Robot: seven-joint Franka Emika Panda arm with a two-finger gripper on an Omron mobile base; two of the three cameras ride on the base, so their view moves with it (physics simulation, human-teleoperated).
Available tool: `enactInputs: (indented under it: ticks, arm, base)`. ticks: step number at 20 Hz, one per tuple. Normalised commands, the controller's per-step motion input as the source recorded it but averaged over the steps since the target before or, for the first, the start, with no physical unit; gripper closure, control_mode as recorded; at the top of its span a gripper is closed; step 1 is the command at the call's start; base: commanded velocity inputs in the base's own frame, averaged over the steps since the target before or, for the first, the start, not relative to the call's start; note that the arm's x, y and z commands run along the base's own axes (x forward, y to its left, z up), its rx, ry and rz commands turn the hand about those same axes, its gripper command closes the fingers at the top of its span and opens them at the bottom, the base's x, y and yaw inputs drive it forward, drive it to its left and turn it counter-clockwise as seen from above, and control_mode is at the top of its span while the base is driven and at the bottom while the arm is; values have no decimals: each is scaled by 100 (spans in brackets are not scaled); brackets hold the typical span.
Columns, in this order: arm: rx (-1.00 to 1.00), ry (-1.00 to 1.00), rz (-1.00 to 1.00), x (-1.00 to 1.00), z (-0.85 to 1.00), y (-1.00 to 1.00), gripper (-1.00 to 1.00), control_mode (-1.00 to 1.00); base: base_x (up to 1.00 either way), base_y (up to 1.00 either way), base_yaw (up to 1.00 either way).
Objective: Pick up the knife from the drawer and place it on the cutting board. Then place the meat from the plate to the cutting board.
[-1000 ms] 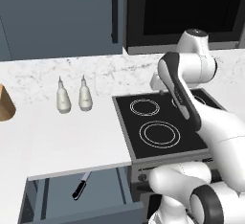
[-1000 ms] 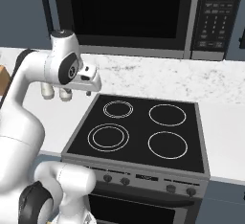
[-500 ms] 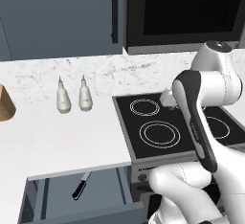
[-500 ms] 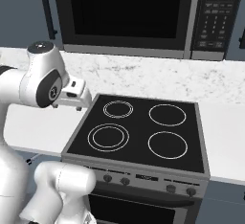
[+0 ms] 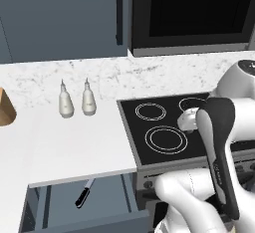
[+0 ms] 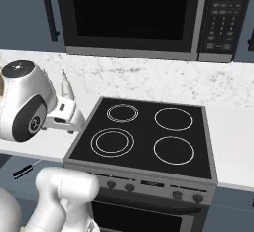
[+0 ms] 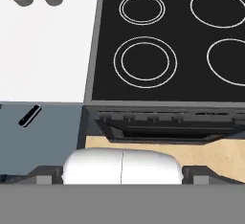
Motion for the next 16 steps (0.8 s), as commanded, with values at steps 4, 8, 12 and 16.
enactInputs:
  ticks: [4,8,12,16]
  arm:
    - [0,-2,0,-27,0,-2,-100,100]
    - [0,0,0,0,0,0,-100,100]
    - [0,0,0,0,0,0,-100,100]
    - [0,0,0,0,0,0,-100,100]
  base:
    - [-5,-10,0]
    - [-17,-56,12]
    - [-22,-86,39]
    - [-24,-16,50]
